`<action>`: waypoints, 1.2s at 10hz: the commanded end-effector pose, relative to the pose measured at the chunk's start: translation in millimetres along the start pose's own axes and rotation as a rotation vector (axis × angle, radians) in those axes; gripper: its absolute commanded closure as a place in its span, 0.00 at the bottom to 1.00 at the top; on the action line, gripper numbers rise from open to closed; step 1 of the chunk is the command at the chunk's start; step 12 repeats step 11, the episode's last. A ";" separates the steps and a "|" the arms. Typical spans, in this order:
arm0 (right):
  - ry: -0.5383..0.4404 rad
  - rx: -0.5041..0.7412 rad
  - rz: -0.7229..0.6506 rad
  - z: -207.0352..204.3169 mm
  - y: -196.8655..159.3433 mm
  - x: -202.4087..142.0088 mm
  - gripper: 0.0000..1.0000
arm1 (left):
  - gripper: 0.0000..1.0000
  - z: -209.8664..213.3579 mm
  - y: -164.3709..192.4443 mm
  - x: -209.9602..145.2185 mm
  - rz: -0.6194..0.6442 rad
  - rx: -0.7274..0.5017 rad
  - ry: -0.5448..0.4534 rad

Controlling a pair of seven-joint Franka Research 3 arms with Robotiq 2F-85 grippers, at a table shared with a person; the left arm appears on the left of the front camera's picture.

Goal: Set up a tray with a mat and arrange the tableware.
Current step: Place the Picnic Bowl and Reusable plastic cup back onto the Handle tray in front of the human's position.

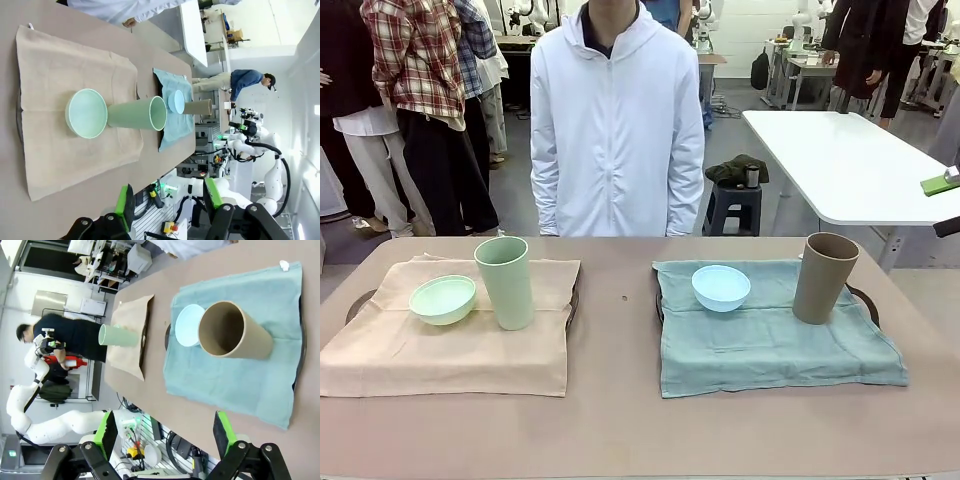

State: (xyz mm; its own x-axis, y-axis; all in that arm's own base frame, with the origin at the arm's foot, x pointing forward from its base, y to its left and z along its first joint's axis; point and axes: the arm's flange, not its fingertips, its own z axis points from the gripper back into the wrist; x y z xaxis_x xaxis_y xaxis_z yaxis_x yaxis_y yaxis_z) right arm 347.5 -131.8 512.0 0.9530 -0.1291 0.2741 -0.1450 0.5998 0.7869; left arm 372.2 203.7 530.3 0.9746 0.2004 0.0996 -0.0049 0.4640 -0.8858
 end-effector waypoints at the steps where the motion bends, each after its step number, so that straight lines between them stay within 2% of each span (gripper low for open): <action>1: -0.005 0.029 -0.001 -4.9 -5.2 1.3 0.00 | 0.26 -5.3 -5.0 5.5 -0.046 -0.010 0.026; 2: 0.005 0.010 -0.010 -8.0 -2.4 1.6 0.00 | 0.26 -10.1 -5.7 6.7 -0.079 0.015 0.053; 3: 0.006 0.001 -0.010 -1.2 -3.3 -0.2 0.00 | 0.26 -3.4 -1.4 0.8 -0.008 0.000 0.011; 12: 0.006 0.001 -0.010 -1.2 -3.3 -0.2 0.00 | 0.26 -3.4 -1.4 0.8 -0.008 0.000 0.011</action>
